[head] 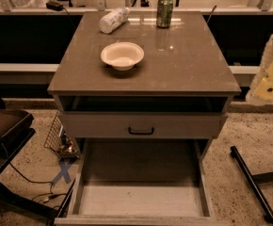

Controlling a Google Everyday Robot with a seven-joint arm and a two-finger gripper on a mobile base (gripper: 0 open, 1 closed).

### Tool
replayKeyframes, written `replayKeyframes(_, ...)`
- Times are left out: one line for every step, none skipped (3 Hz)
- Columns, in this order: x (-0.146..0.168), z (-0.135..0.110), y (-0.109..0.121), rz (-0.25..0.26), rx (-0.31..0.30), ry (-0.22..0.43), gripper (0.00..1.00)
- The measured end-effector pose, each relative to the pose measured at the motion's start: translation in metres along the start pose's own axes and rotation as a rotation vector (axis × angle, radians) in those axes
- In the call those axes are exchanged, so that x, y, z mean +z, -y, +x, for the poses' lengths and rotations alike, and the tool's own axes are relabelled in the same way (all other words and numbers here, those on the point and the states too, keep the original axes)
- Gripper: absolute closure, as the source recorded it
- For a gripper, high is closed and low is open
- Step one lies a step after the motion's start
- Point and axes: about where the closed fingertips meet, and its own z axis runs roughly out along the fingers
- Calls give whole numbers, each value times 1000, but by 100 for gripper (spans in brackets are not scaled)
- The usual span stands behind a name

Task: Close middle drawer

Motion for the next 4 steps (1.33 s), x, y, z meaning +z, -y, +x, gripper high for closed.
replayKeyframes(0, 0, 0, 0, 0, 0, 0)
replayKeyframes(1, 5, -1, 20, 7, -53, 0)
replayKeyframes(10, 29, -16, 41, 11, -84, 0)
replayKeyframes(45, 64, -39, 39, -28, -81, 0)
